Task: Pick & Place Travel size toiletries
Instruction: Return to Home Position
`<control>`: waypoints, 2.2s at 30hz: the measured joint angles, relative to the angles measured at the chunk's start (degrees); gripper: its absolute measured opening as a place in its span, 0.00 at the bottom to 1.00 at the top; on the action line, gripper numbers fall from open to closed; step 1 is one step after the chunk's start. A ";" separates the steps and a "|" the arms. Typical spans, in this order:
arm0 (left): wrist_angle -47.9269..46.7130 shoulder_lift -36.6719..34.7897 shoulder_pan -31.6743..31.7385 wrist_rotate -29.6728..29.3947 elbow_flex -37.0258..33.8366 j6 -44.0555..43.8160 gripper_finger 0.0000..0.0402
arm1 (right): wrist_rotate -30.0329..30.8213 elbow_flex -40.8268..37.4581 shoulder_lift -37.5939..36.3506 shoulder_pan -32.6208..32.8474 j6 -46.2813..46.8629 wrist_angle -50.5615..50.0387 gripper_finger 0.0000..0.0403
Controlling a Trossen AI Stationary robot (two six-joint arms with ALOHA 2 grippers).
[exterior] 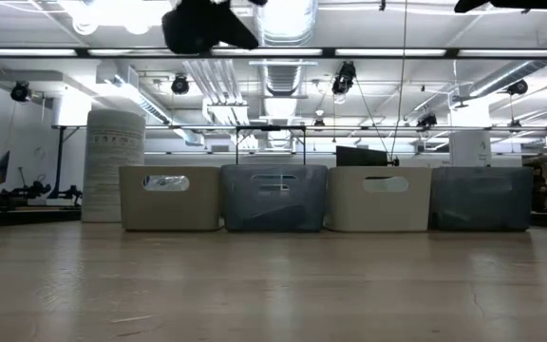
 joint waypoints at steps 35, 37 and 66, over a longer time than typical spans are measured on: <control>20.77 -21.05 23.64 37.70 -17.64 23.53 0.55 | -20.61 -35.95 -24.34 -19.54 -35.50 69.19 0.65; 26.29 -23.98 28.22 44.51 -21.03 23.51 0.55 | -20.47 -39.89 -28.97 -21.58 -36.80 69.20 0.67; 77.24 -51.90 40.21 38.03 -72.76 0.01 0.55 | -20.54 -68.93 -49.92 -25.09 -46.71 84.72 0.88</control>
